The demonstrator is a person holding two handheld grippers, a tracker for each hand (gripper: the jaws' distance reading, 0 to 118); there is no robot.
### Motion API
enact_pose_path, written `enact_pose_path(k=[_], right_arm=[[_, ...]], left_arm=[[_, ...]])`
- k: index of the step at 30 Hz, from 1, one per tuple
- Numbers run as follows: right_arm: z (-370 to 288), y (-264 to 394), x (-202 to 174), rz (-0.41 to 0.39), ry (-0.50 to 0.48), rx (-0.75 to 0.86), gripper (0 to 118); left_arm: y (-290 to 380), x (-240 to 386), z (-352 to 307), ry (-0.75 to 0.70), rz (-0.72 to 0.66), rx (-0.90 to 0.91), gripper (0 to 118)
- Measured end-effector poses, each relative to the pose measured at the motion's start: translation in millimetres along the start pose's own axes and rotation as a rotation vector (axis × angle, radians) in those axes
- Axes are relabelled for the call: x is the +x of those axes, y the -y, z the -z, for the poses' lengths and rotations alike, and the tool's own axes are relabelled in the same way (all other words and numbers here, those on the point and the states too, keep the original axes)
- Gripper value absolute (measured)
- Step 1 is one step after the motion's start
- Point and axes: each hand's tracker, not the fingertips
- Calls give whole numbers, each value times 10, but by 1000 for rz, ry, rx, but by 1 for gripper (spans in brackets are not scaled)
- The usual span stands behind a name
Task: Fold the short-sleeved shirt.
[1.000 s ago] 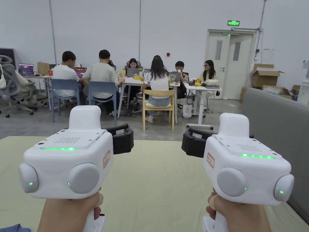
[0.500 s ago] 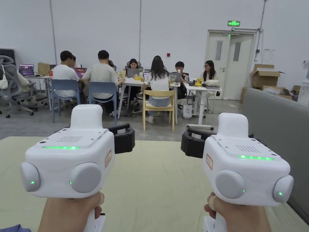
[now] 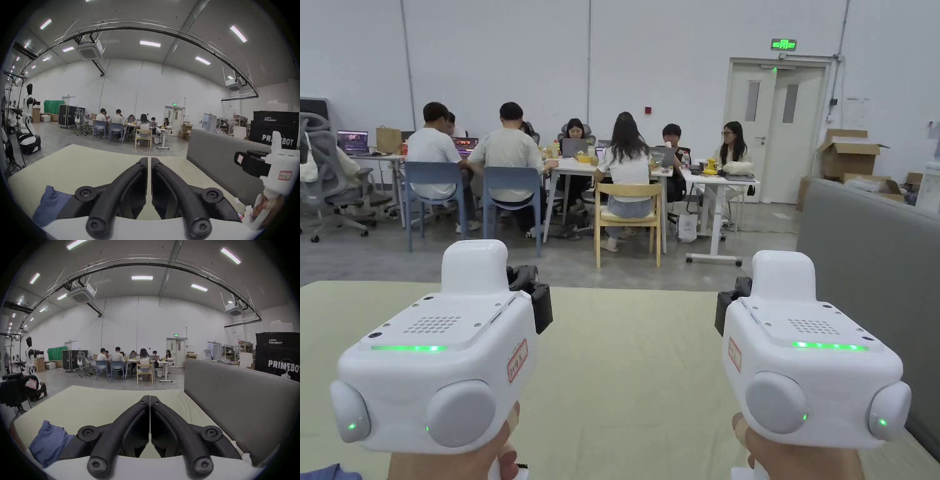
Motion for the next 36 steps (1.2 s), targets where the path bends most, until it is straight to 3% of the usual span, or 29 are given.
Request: enact_pose_path(k=[5,8,10,15,17,19,23,26,36], right_arm=[[-41,-14,-29,-21,-8,2,4],[38,-23,-377,-53,-64,11,4],[86,-11,-798,-63,-180,0,4],[-64,128,-2249,-116,-604,-32,4],[-233,224,-2654,-95,-759,-47,4],[-284,390,-3049,-91,-847,-81,4],[-307,660,-3310,-143,-856,-140,4],[-61,894,-3373,-136,-863,-265,4],[555,1443,-3494,-216,-809,-391,4]], left_arm=[[-4,-117,7,-17,-104,-39,4],[-52,-466,-135,-106,-121,-36,4],[-79,-820,-368,-215,-93,-30,4],[-139,-1868,-1177,-544,-61,-114,4],[-128,-2197,-1424,-595,-52,-190,4],[-43,-2409,-1600,-623,-54,-242,4],[240,-2620,-1540,-629,-28,-313,4],[534,-2765,-1276,-573,-47,-393,4],[1995,-3469,-41,-478,-103,-708,4]])
